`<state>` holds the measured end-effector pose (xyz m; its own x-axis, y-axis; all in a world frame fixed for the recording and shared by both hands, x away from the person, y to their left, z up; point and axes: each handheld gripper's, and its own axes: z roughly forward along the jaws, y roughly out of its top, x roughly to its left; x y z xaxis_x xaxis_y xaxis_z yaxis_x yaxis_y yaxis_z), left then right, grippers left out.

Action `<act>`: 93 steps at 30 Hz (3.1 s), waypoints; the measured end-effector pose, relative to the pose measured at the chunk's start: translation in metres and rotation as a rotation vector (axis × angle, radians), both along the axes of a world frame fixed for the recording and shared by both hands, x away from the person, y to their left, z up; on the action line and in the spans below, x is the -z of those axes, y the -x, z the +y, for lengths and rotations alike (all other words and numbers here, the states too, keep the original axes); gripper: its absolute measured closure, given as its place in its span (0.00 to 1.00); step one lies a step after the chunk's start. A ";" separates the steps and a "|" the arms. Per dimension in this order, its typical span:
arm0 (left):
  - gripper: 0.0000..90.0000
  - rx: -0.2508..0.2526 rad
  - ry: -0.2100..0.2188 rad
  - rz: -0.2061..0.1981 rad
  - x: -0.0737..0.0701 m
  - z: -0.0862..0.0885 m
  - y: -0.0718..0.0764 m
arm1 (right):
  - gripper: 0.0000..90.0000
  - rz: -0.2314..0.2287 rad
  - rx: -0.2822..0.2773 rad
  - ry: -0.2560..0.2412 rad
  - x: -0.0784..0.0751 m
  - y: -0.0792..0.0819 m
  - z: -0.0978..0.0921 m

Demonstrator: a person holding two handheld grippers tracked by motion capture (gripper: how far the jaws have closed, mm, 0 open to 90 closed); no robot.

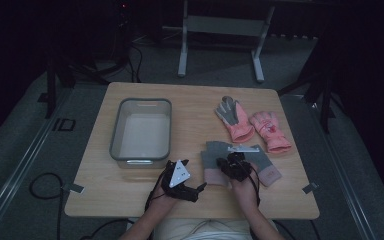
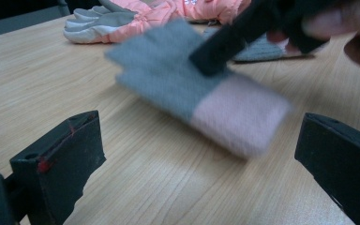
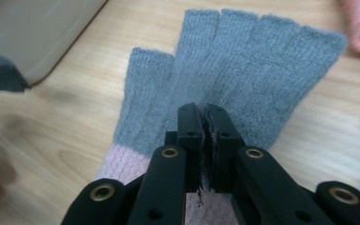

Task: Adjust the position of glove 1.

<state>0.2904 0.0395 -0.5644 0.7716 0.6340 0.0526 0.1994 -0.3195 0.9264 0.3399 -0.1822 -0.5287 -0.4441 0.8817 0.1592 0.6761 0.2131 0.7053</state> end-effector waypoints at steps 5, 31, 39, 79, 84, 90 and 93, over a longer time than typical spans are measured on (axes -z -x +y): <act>0.01 0.000 -0.001 0.000 0.000 0.000 0.000 | 0.94 0.014 -0.007 0.005 0.010 0.000 0.007; 0.01 0.006 0.002 0.004 0.000 0.000 0.000 | 0.70 -0.169 -0.141 0.046 -0.034 -0.023 -0.062; 0.01 0.004 0.003 0.004 0.000 0.000 0.000 | 0.71 -0.174 -0.247 0.082 -0.036 -0.031 -0.123; 0.01 0.000 -0.019 -0.018 0.000 -0.002 0.002 | 0.95 -0.035 -0.236 0.122 -0.012 -0.022 -0.143; 0.01 -0.001 -0.015 -0.015 0.000 -0.002 0.002 | 0.95 -0.055 -0.127 0.087 -0.027 -0.010 -0.136; 0.01 -0.002 -0.016 -0.014 0.000 -0.002 0.002 | 0.95 -0.026 0.060 -0.012 -0.032 0.013 -0.118; 0.01 -0.001 -0.018 -0.016 0.000 -0.002 0.002 | 0.95 -0.017 0.108 0.035 -0.022 0.013 -0.115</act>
<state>0.2884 0.0373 -0.5644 0.7702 0.6333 0.0761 0.1849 -0.3358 0.9236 0.3266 -0.2974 -0.5071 -0.3481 0.9296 0.1211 0.6845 0.1638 0.7104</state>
